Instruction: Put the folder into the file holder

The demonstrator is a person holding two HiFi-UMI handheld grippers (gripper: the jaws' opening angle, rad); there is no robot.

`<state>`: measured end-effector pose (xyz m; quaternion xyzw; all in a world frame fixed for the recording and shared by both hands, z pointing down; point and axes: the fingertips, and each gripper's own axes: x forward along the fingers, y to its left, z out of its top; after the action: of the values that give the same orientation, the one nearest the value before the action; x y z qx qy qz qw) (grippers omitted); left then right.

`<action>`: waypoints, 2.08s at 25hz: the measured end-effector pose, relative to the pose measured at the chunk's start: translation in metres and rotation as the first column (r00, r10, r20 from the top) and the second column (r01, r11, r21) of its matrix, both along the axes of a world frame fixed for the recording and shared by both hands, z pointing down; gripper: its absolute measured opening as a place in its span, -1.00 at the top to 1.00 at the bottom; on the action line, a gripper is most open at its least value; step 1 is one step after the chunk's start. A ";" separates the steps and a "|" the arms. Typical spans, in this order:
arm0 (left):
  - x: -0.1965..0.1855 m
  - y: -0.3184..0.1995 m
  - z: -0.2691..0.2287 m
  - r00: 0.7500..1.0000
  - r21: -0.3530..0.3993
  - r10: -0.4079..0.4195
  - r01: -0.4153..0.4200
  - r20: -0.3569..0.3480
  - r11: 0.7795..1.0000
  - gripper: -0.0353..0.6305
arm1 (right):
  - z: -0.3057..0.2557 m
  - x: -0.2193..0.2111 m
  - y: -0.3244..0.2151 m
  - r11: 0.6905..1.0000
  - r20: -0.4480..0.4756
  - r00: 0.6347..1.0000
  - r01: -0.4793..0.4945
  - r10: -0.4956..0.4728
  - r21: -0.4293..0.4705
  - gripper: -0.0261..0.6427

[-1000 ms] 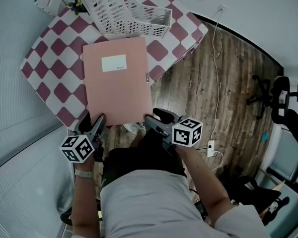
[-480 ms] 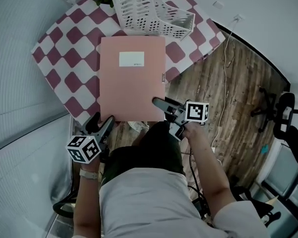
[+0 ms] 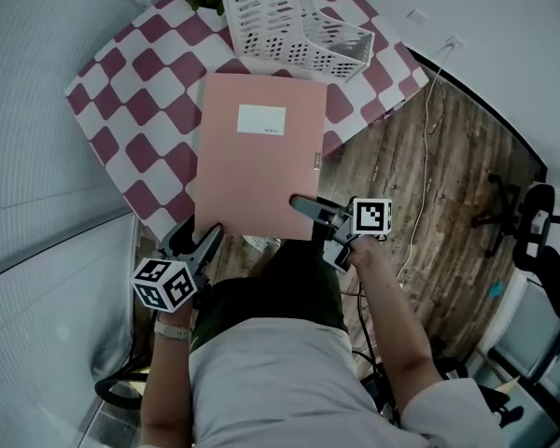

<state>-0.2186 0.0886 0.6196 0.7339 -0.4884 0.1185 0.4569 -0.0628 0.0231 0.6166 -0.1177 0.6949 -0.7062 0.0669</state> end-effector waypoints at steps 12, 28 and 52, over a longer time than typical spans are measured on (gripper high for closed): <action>0.013 0.007 0.002 0.999 -0.018 0.045 -0.045 -0.027 0.999 0.07 | 0.011 0.039 0.004 0.997 -0.006 0.999 -0.051 0.051 0.055 -0.07; 0.046 0.009 -0.010 0.990 0.025 0.112 -0.110 -0.082 0.994 0.10 | -0.015 0.053 0.002 0.989 -0.051 0.994 -0.094 0.101 0.111 0.07; 0.130 -0.120 -0.160 0.973 0.330 0.190 -0.139 -0.129 0.934 0.02 | -0.228 0.195 -0.156 0.621 -0.119 0.880 -0.222 0.459 0.752 0.13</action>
<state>-0.0883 -0.0319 0.4594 0.8435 -0.3999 0.0174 0.3583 0.1326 -0.1328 0.3891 -0.3189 0.8803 -0.3241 0.1353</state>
